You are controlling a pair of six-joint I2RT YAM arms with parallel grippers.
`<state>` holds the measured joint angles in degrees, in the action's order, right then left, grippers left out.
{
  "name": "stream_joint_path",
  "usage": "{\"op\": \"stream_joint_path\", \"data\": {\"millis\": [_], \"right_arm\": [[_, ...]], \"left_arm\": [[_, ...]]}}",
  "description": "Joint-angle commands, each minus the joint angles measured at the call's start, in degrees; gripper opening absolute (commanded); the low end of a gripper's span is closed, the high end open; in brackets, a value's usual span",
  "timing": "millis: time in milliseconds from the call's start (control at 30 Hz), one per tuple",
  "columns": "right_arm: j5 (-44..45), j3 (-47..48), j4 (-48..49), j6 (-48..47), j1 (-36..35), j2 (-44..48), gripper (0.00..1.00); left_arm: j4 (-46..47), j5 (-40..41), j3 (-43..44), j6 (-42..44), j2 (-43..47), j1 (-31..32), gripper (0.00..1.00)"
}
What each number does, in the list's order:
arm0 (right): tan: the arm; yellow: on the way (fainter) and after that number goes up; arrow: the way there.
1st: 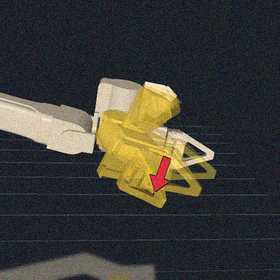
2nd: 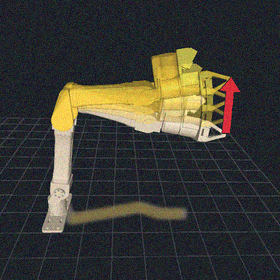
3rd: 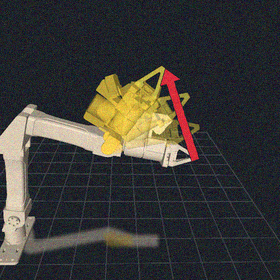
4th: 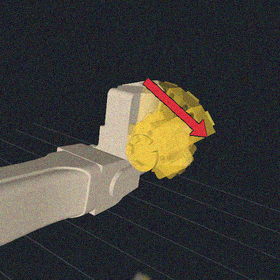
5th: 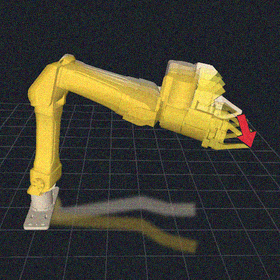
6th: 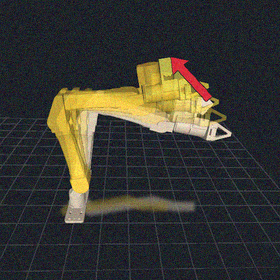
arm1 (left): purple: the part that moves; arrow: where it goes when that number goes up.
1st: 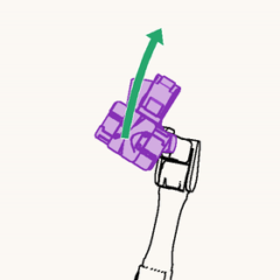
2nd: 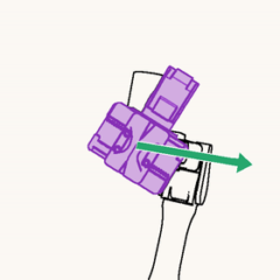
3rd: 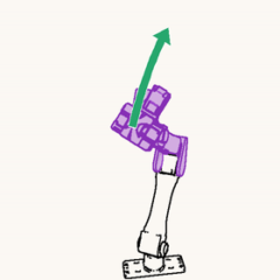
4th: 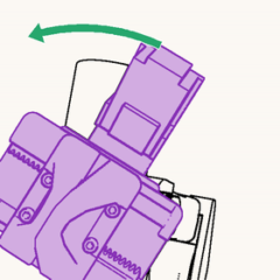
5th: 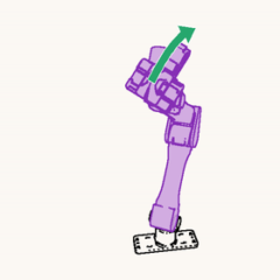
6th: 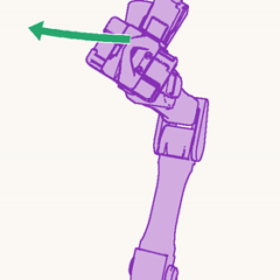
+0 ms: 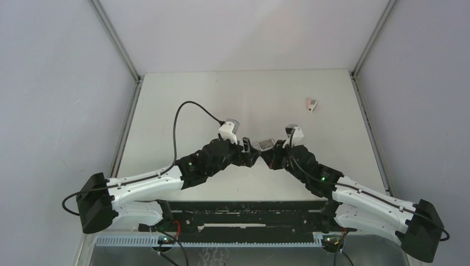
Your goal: Load the staples into the stapler
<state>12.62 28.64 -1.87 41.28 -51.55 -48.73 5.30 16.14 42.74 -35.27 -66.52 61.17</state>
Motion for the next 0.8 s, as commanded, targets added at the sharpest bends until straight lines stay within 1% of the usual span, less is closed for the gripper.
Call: {"op": "stream_joint_path", "data": {"millis": [0, 133, 167, 267, 467, 633, 767], "right_arm": [[5.7, 0.2, 3.3, -1.1, -1.1, 0.5, 0.0], [5.7, 0.2, 3.4, -1.6, -1.2, 0.9, 0.0], [5.7, 0.2, 3.3, -1.6, -1.2, 1.1, 0.0], [5.6, 0.2, 2.8, -1.6, -1.1, 1.6, 0.0], [5.0, 0.2, 1.6, -1.3, 0.1, 3.7, 0.0], [3.8, 0.1, 0.8, -0.7, 1.9, 5.1, 0.0], [1.0, -0.6, 1.4, 0.2, 3.6, 6.4, 0.0]], "left_arm": [[0.8, -1.4, 2.9, -5.8, -1.9, -1.4, 0.84], [1.9, -2.3, 1.3, -6.7, -2.3, -2.8, 0.8], [2.5, -2.6, 0.8, -7.1, -2.2, -3.4, 0.78], [3.4, -3.4, -1.1, -8.0, -1.8, -4.6, 0.66], [3.3, -4.6, -3.2, -7.9, -0.3, -6.0, 0.56], [2.2, -5.3, -4.3, -7.6, 0.3, -6.4, 0.54], [1.4, -5.3, -5.5, -7.4, -0.1, -6.4, 0.52]]}}
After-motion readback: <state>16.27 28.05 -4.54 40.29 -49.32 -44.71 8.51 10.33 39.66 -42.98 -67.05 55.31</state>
